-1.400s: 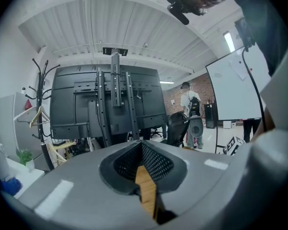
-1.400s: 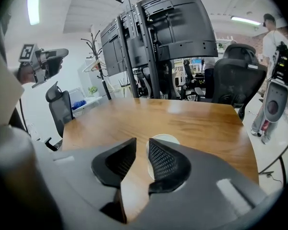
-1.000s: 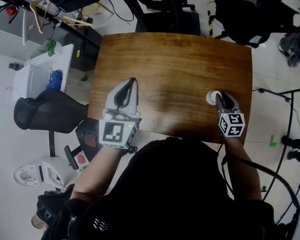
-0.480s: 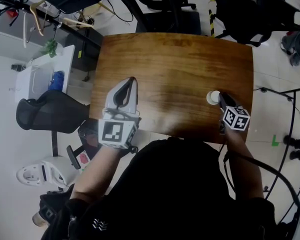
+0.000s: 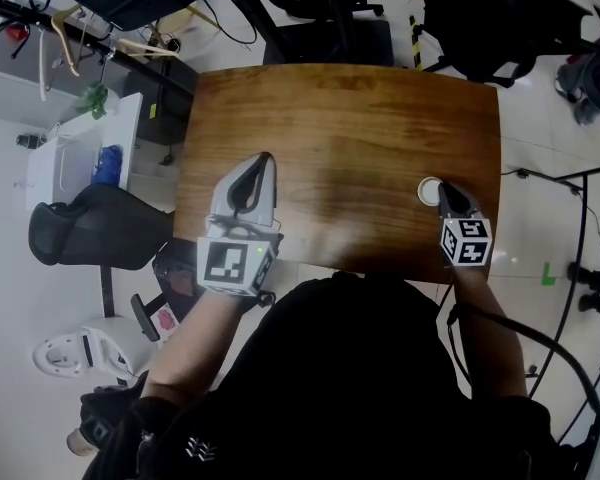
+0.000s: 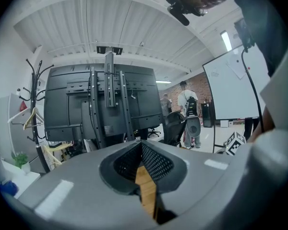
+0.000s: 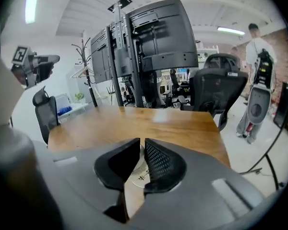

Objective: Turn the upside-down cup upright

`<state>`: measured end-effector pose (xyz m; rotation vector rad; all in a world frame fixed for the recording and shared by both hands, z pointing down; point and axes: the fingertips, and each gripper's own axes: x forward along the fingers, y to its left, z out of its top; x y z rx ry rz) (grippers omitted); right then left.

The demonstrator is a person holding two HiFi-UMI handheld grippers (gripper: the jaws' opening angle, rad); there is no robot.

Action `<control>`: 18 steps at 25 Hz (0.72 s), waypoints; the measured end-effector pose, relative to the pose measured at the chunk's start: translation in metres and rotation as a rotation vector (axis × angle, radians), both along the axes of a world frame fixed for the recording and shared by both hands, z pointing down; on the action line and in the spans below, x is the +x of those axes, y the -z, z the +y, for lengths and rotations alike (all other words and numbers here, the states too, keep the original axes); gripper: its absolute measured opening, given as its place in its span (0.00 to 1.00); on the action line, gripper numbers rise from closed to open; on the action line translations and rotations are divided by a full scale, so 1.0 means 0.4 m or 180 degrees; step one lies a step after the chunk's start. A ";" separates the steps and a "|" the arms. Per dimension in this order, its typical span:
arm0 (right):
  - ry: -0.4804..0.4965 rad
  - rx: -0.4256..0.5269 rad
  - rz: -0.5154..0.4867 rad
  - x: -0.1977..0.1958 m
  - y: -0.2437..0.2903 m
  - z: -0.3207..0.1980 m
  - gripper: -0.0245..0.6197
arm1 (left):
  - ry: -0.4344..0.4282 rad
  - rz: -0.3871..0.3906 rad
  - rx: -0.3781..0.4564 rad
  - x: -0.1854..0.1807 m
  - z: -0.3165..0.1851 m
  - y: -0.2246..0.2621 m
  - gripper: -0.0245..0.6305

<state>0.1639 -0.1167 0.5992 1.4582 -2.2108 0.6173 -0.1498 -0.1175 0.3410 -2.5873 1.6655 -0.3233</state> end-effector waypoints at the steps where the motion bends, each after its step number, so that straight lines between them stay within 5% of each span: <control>1: -0.0019 0.0056 0.0155 0.014 0.008 0.001 0.09 | -0.0001 0.0017 0.0010 0.003 -0.001 0.003 0.04; 6: 0.0041 0.0045 0.0901 0.040 -0.005 0.023 0.09 | -0.0006 0.0036 0.0026 -0.004 0.004 0.009 0.04; 14: 0.0366 0.0074 0.0747 -0.120 -0.020 0.047 0.10 | 0.0061 0.0008 0.0015 -0.053 0.016 0.011 0.04; 18: 0.0636 0.0061 0.0909 -0.196 -0.066 0.057 0.10 | 0.0043 -0.0084 0.0029 -0.068 0.023 0.007 0.04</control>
